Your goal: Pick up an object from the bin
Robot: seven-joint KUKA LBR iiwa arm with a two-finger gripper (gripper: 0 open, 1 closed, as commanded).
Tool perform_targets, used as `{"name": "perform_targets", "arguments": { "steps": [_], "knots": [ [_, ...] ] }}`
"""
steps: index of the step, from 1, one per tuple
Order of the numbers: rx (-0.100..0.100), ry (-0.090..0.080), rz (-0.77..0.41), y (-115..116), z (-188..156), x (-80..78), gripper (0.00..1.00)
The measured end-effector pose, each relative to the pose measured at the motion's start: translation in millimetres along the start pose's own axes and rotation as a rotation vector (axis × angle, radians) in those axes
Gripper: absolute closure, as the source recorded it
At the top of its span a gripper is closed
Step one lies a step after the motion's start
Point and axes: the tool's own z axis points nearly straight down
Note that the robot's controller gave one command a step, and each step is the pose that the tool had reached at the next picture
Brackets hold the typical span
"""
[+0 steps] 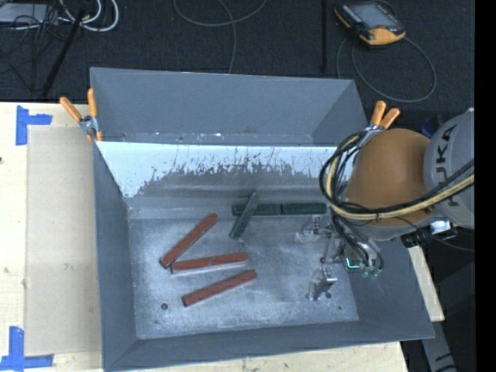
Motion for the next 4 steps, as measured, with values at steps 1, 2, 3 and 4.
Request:
{"name": "perform_targets", "arguments": {
  "steps": [1, 2, 3, 4],
  "knots": [
    [0.002, -0.010, -0.039, 37, 41, -17.0, 0.00],
    [0.000, -0.016, -0.106, 72, 72, -4.5, 1.00],
    [0.000, -0.016, -0.107, 72, 72, -4.5, 1.00],
    [0.000, 0.001, -0.193, 69, -131, -0.7, 1.00]
  ]
}}
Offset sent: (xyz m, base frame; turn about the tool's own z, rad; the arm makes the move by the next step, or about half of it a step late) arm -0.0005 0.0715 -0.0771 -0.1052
